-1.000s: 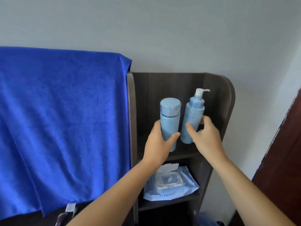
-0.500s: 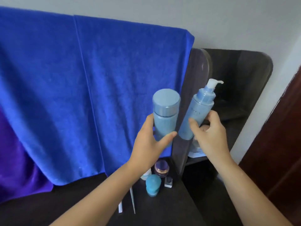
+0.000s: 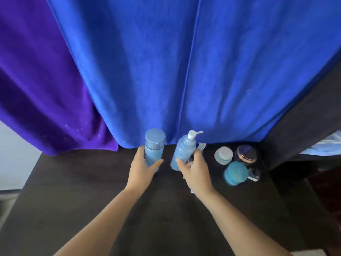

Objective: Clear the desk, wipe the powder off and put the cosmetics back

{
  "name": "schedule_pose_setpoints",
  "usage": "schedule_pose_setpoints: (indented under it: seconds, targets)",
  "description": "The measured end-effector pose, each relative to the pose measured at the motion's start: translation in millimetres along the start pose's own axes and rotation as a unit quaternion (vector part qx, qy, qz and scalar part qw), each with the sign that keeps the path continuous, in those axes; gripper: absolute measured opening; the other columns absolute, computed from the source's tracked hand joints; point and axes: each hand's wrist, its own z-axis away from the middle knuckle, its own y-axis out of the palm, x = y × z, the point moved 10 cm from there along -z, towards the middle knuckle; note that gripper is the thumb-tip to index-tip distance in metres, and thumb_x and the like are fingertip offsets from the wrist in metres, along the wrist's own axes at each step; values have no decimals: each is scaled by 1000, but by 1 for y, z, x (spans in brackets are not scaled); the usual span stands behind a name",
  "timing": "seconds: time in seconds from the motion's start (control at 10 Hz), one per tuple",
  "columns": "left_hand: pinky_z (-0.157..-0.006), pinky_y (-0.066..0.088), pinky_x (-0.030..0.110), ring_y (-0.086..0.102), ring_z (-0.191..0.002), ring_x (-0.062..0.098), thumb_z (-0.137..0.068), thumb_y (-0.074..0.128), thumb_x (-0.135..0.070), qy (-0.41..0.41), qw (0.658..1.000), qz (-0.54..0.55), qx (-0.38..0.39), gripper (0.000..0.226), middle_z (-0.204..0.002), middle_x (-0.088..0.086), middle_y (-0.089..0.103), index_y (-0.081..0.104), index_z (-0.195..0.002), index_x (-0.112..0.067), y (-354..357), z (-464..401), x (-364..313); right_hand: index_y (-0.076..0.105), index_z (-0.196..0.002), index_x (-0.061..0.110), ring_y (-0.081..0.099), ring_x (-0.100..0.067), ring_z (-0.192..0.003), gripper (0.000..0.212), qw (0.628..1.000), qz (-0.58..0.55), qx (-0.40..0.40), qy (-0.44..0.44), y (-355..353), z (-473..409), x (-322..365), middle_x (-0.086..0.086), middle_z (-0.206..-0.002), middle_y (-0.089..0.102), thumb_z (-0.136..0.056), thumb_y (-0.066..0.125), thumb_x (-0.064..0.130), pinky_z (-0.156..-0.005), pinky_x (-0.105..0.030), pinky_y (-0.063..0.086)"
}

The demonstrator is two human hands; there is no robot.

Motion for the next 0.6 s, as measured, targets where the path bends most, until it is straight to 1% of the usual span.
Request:
schedule_pose_setpoints:
  seconds: [0.1,0.2,0.3,0.4,0.5,0.6]
  targets:
    - [-85,49,30,59,-101,11,-74,75,-22,4,1000,-6,-4,46,-108,-8,60,44,-105,-35,4,-11,21,46,-97,23,63,-14,-61,28,1000,19,-3,8,22,-7,-14,2,-69,59,-80,67,27,-63,-43,57]
    - [-90,49,35,59,-103,11,-74,75,-23,-2,1000,-9,-1,48,-112,-8,60,44,-108,-34,5,-16,35,45,-103,23,63,-16,-65,31,1000,30,0,9,33,-11,-21,-5,-76,61,-81,65,27,-65,-44,56]
    - [-90,43,25,56,-106,8,-75,74,-18,6,1000,-4,2,53,-116,-9,57,43,-117,-28,4,-16,37,45,-111,15,62,-17,-68,36,999,42,-13,3,36,-13,-19,-11,-91,61,-82,65,26,-66,-41,55]
    - [-91,40,23,54,-109,9,-76,73,-16,6,1000,-17,18,60,-118,-10,53,40,-125,-22,5,-17,38,46,-115,11,64,-23,-77,41,997,72,-20,-1,37,-13,-15,-12,-98,61,-83,65,27,-67,-35,51]
    - [-99,38,28,47,-121,11,-72,77,-21,13,998,-37,48,75,-131,-8,47,33,-133,-21,5,-15,41,34,-134,11,67,-23,-89,66,995,100,12,3,38,-12,-16,-10,-127,52,-82,66,33,-76,-34,51]
    - [-106,32,30,33,-132,12,-71,77,-28,51,995,-73,36,90,-144,-3,36,23,-142,-20,-10,-1,23,13,-147,15,64,-15,-101,84,989,145,29,26,16,-1,-19,-4,-146,35,-84,62,41,-84,-28,47]
